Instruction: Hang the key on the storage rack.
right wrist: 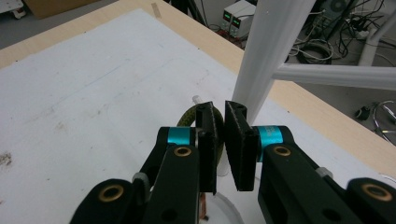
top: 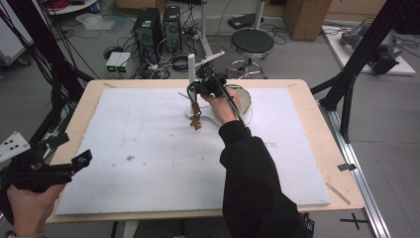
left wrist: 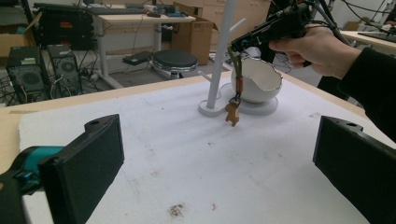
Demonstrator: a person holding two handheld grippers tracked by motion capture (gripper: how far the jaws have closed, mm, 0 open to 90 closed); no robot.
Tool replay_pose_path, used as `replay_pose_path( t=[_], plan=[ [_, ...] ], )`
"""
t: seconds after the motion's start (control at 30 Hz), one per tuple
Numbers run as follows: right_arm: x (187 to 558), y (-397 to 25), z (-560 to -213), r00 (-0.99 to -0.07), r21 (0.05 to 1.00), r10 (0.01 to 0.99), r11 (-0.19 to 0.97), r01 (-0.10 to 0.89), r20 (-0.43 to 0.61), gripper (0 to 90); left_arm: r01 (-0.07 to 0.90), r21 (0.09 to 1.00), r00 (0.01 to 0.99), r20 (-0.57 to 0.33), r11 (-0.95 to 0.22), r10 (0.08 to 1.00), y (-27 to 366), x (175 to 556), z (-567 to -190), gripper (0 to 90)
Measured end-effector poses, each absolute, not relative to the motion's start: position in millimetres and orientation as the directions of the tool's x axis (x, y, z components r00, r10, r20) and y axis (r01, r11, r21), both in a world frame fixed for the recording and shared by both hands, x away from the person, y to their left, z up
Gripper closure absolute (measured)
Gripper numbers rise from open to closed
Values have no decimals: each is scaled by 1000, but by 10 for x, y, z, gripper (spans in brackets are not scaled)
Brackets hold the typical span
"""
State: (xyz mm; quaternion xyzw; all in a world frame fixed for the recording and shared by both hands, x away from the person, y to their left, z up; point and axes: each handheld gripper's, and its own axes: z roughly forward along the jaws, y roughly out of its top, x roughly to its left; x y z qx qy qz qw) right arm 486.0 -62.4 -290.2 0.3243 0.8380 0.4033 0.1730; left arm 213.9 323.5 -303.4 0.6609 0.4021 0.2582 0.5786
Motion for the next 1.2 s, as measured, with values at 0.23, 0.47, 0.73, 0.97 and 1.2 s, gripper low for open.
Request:
replay_pose_path(
  t=[0.23, 0.47, 0.73, 0.97, 1.2],
  plan=[
    [4816, -800, -2831, -701, 807, 708, 368, 461, 78, 383, 214, 977, 551, -115, -7, 827, 3225, 2135, -3013, 23],
    [4549, -1138, -2717, -723, 847, 667, 270, 458, 178, 90, 205, 979, 562, -109, -10, 820, 3193, 2159, -2999, 23],
    [4206, -1509, -2516, -746, 889, 650, 244, 387, 147, 90, 198, 980, 588, -97, -26, 803, 3079, 2263, -2993, 23],
    [3828, -2009, -2587, -734, 912, 674, 242, 331, 88, 90, 200, 979, 613, -98, -33, 784, 2950, 2397, -2999, 23],
    [3503, -2471, -2720, -705, 917, 705, 232, 325, 72, 90, 197, 980, 639, -97, -41, 763, 2828, 2515, -3002, 23]
  ],
)
